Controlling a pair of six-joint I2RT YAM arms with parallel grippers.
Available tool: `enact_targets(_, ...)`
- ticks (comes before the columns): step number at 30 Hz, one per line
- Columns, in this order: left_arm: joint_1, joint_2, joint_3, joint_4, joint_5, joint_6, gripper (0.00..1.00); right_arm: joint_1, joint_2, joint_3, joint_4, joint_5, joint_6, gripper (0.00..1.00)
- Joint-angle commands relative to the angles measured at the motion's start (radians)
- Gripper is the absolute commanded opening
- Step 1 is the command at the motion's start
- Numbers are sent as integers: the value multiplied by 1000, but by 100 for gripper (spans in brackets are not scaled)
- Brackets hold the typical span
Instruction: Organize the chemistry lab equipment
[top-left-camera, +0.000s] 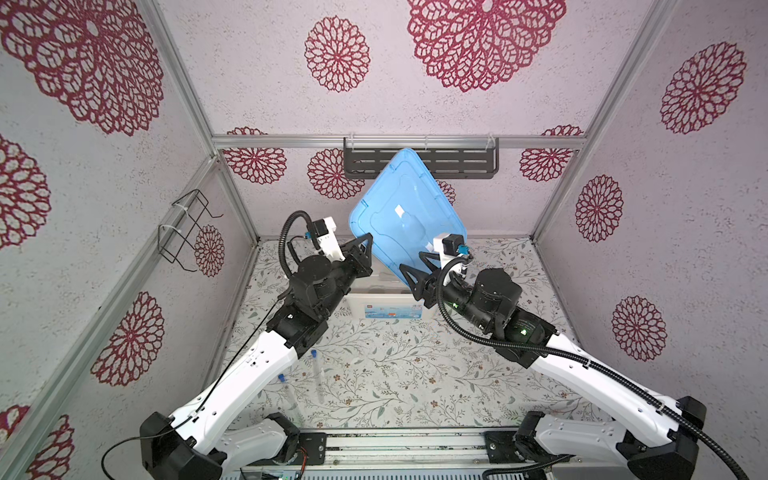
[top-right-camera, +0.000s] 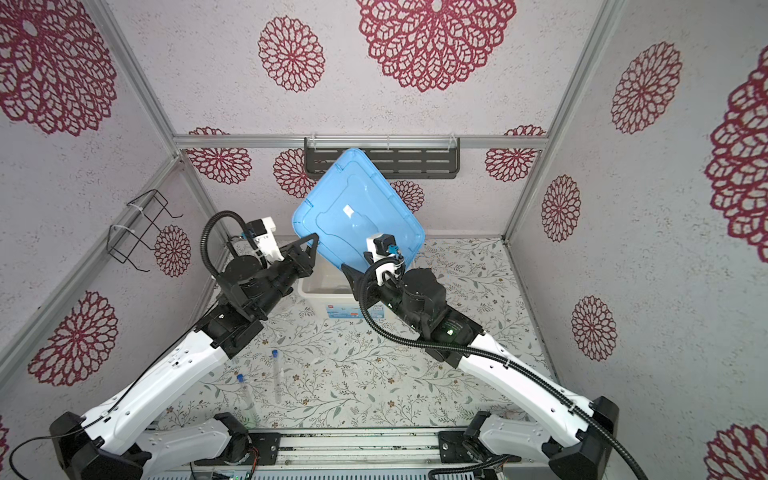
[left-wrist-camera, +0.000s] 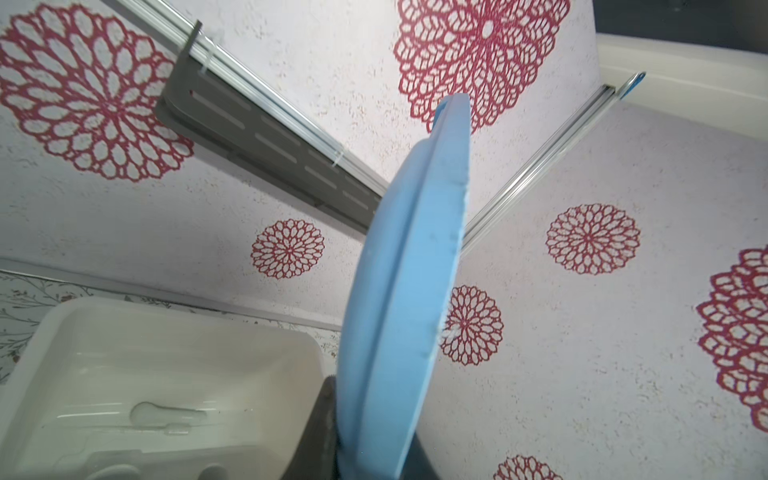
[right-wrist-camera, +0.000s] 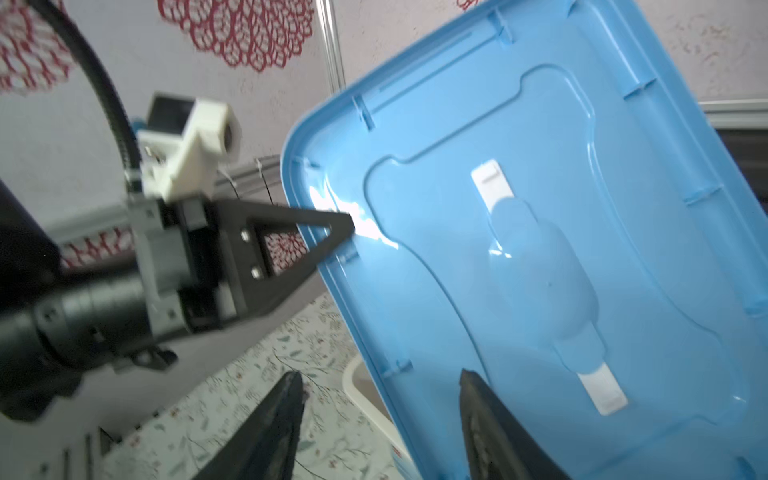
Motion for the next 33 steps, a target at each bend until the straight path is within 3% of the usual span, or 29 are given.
enact_targets(1, 43, -43, 42, 8, 26, -41, 4, -112, -21, 56, -145, -134, -40, 70)
enact_targets(2, 62, -50, 50, -14, 17, -56, 3, -223, -10, 82, -179, -278, 60, 72)
enact_targets(4, 105, -57, 66, -49, 47, -109, 2, -394, -39, 25, -92, -445, 237, 74)
enact_targets(8, 191, -68, 78, -50, 127, -262, 0, -604, -71, -57, 47, -631, 479, 76)
enact_targets(11, 226, -63, 87, -38, 201, -381, 0, -686, -49, -113, 229, -757, 697, 76)
enact_targets(16, 233, -60, 58, 14, 273, -520, 0, -699, 40, -174, 714, -872, 1102, 82)
enact_targets(19, 234, -55, 38, 49, 306, -560, 0, -701, 86, -159, 748, -855, 1181, 83)
enact_targets(24, 233, -54, 12, 60, 332, -598, 1, -694, 129, -129, 750, -838, 1199, 80)
enact_targets(29, 237, -53, -25, 87, 334, -631, 2, -670, 181, -139, 941, -830, 1308, 66)
enact_targets(33, 241, -45, -47, 106, 339, -660, 0, -626, 217, -133, 983, -810, 1329, 54)
